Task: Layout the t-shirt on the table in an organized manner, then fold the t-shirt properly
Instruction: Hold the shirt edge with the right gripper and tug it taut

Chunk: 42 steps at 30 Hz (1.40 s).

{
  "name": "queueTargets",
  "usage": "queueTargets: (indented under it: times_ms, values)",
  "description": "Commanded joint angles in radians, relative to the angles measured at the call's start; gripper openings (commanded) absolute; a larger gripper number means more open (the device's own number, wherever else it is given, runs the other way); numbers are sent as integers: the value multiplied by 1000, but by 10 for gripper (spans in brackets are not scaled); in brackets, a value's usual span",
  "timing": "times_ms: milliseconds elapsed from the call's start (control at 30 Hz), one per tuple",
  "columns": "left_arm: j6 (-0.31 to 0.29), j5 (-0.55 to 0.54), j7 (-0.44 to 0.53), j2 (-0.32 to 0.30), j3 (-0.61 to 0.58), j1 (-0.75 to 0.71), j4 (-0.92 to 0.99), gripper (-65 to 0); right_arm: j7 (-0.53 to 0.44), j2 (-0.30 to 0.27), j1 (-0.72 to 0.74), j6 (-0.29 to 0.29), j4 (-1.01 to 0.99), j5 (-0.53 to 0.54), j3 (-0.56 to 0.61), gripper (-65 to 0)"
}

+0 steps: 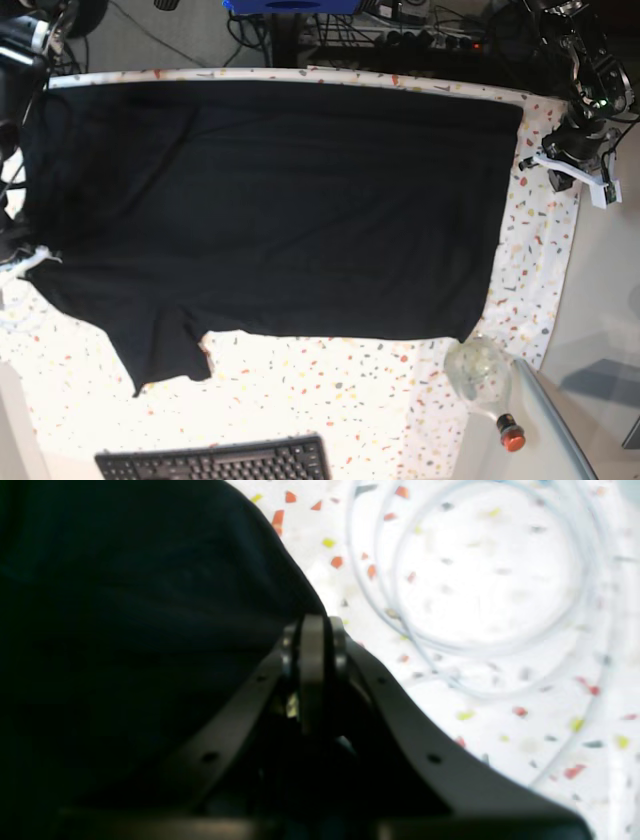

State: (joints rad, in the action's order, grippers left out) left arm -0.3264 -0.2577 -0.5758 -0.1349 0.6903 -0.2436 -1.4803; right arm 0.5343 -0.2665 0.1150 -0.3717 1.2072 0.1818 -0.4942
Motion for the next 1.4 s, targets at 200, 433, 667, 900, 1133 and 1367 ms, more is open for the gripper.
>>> queueTargets:
  times_ms: [200, 433, 667, 900, 1133, 1367]
  values:
    - [-4, -5, 20, -15, 4, 5, -15, -650, 142, 129, -137, -3, 311, 11, -106, -650]
    - [-4, -5, 20, -16, 4, 5, -10, -650, 174, 241, -196, -3, 336, 11, -211, -650]
    - [-4, -4, 20, -18, 6, 7, 40, -650, 264, 292, -194, -36, 438, 11, -260, -356]
    - [-4, -4, 20, -18, 13, 5, 42, -650, 271, 276, -59, -141, 455, 5, -258, -491]
    - [-4, -4, 20, -18, 13, 5, 39, -650, 232, 102, 196, -11, -112, 6, -137, -356]
    - [-4, -4, 20, -18, 15, 3, 40, -650, -59, 2, 343, -2, -617, 6, -96, -330]
